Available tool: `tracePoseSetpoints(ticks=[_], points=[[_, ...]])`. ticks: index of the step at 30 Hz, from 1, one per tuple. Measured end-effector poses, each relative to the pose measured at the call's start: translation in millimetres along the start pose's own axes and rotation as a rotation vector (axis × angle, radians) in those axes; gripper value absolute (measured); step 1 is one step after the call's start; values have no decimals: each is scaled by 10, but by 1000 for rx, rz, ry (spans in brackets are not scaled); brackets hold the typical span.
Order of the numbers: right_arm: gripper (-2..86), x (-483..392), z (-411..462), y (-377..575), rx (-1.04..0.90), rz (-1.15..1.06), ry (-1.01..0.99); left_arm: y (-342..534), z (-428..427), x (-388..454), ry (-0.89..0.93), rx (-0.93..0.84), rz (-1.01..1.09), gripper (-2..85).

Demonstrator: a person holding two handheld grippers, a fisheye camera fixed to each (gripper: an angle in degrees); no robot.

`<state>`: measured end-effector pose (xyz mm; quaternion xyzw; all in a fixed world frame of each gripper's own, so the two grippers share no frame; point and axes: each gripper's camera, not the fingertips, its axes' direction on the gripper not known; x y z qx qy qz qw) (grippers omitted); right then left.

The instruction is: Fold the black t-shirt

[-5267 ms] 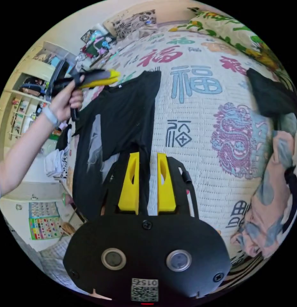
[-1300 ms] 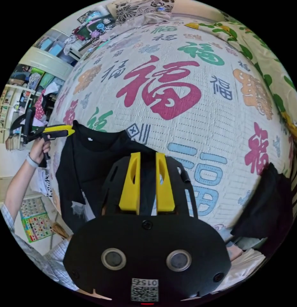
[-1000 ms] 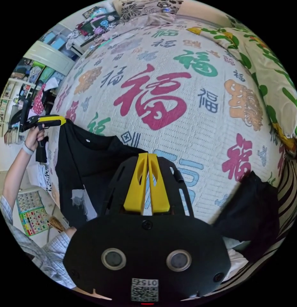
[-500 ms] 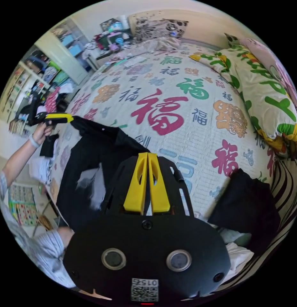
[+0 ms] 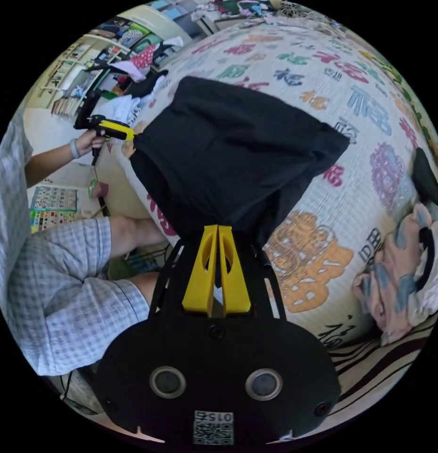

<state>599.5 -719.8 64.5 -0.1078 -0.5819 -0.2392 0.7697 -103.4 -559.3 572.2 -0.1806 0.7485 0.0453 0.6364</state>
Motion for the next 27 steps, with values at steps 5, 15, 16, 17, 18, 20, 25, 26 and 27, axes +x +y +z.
tracePoseSetpoints(ticks=[5, 15, 16, 17, 18, 20, 25, 26, 27], points=[[-10, -214, 229, 256, -45, -14, 24, 376, 223, 53, -19, -34, -21, -2], [-9, -114, 444, 702, -117, 75, 0, 758, 472, 38, -76, -59, -50, -1], [-9, -90, 487, 733, -132, 99, -16, 814, 527, -5, -40, -58, -82, -2], [-9, -36, 542, 805, -153, 147, -63, 872, 580, -41, -16, -95, -109, -3], [-8, 17, 544, 886, -159, 199, -96, 907, 600, -54, -18, -120, -122, -3], [-8, 65, 436, 997, -108, 253, -101, 1079, 560, -105, -46, -140, -183, -4], [-6, 97, 162, 926, 104, 222, -156, 1115, 246, -87, -4, 70, -210, -6], [-6, 103, 225, 841, 96, 195, -181, 1052, 264, -73, 32, 93, -186, -7], [-6, 109, 329, 771, 58, 173, -191, 1017, 293, -66, 48, 91, -170, -6]])
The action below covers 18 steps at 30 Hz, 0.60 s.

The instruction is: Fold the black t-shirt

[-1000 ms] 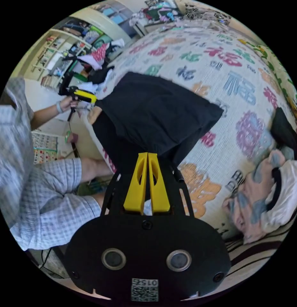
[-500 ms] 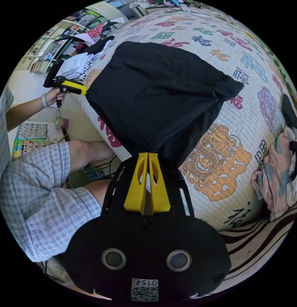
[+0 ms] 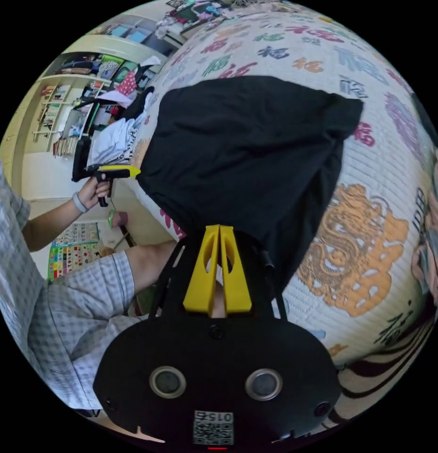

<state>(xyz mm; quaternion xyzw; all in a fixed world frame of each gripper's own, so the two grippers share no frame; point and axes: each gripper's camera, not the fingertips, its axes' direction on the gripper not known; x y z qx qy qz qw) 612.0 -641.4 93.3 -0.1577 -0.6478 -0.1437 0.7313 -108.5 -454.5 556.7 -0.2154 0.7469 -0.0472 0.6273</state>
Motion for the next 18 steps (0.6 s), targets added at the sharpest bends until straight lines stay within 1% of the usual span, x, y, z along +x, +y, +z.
tracePoseSetpoints(ticks=[1, 3, 5, 7, 8, 9, 10, 11, 12, 14, 15, 16, 18], points=[[-6, 10, 58, -18, -23, -8, 7, -55, 89, 11, 18, -30, 28, -6], [-7, 102, 297, 16, -152, -7, 66, -97, 246, -3, 23, -117, 60, -5], [-6, 208, 274, 96, -140, 13, 11, -49, 442, -77, -50, -298, 107, -4], [-5, 350, 195, 148, -179, 60, -44, -13, 396, -161, -19, -321, 121, -2], [-4, 438, 65, 182, -153, 79, -60, -21, 312, -235, -26, -335, 105, 0], [-2, 539, -140, 196, -84, 89, -74, -32, 243, -273, -29, -318, 97, 1], [-1, 603, -254, 192, -43, 100, -80, -71, 56, -359, -19, -237, 74, 5], [4, 766, -492, 168, 49, 149, -85, -138, -154, -478, -5, -141, 34, 10], [12, 947, -718, 129, 152, 194, -94, -178, -257, -550, -4, -91, 9, 19], [36, 1219, -975, 37, 279, 234, -105, -343, -610, -890, -3, 120, -121, 59], [62, 1401, -1071, -46, 322, 277, -98, -385, -668, -982, 11, 164, -153, 71], [67, 1484, -1099, -91, 333, 294, -101, -467, -738, -1154, 46, 228, -200, 76], [76, 1769, -1109, -250, 330, 350, -131, -586, -746, -1385, 62, 258, -259, 78]])
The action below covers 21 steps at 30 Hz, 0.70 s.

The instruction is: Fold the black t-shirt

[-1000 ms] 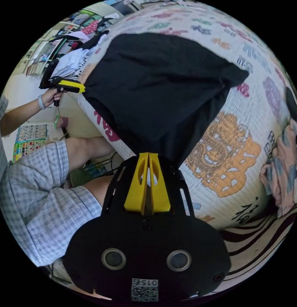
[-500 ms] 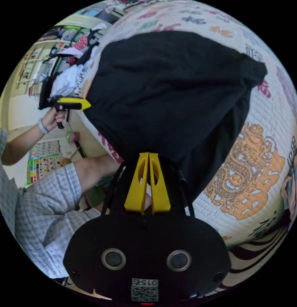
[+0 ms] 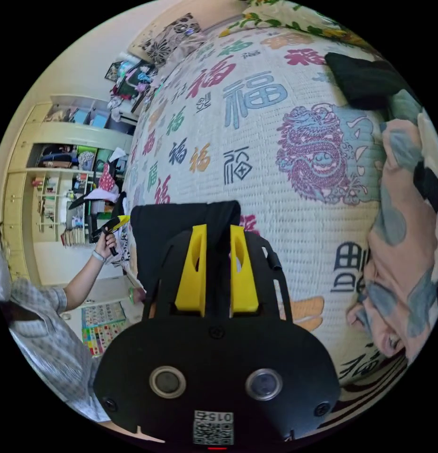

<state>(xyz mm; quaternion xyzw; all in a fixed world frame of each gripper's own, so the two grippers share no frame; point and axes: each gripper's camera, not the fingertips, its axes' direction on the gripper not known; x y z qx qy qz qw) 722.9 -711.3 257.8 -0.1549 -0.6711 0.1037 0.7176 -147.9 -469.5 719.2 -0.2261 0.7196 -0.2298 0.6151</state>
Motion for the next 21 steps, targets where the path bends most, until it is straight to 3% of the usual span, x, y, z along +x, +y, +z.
tracePoseSetpoints(ticks=[5, 8, 18, 21], points=[[10, 245, 118, -251, -47, 83, -108, -210, 237, -320, 142, -86, -51, 2], [1, 410, 6, -320, 29, 138, -92, -200, 85, -430, 84, -5, -80, -5], [45, 555, -61, 38, 40, 121, -39, 400, -266, -610, 126, 58, -105, 35], [64, 427, 84, 475, -90, 78, -29, 922, -380, -481, 84, -6, -76, 56]])
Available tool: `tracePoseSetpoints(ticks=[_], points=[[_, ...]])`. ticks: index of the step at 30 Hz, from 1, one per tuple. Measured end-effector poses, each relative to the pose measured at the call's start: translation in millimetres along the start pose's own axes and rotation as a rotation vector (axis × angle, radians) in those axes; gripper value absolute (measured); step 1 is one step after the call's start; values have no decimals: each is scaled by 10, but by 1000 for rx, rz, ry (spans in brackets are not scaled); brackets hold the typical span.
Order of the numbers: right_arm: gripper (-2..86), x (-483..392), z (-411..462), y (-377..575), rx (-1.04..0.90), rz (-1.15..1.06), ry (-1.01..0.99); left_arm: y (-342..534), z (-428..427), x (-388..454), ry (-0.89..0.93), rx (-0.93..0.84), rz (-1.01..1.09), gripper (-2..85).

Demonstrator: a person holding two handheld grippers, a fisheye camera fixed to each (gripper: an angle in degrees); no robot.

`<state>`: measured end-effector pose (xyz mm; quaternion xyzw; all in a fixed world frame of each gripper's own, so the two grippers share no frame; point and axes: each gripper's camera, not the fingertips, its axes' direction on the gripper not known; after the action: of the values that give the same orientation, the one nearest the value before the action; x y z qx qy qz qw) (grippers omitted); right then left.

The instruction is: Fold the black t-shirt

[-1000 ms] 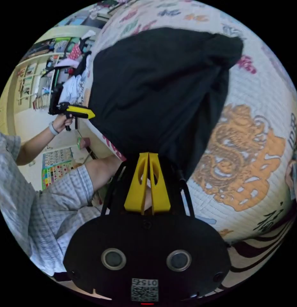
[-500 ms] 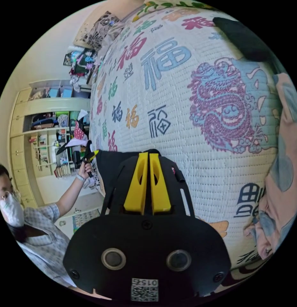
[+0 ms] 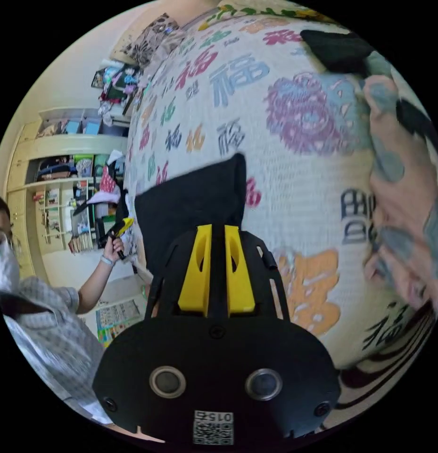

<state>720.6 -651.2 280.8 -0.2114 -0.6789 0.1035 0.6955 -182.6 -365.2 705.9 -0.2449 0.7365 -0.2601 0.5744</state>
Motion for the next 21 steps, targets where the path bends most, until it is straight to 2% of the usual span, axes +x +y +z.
tracePoseSetpoints(ticks=[5, 8, 14, 21], points=[[83, 10, 547, 602, -171, 55, -14, 971, 118, -2, -37, -168, -79, 78], [76, 81, 823, 724, -189, 100, -55, 1221, 271, -15, -29, -221, -80, 75], [60, 185, 1201, 722, -233, 152, -167, 1431, 357, -87, 14, -205, -102, 39], [52, 333, 1601, 644, -186, 251, -320, 1723, 202, -93, 19, -160, -97, -3]])
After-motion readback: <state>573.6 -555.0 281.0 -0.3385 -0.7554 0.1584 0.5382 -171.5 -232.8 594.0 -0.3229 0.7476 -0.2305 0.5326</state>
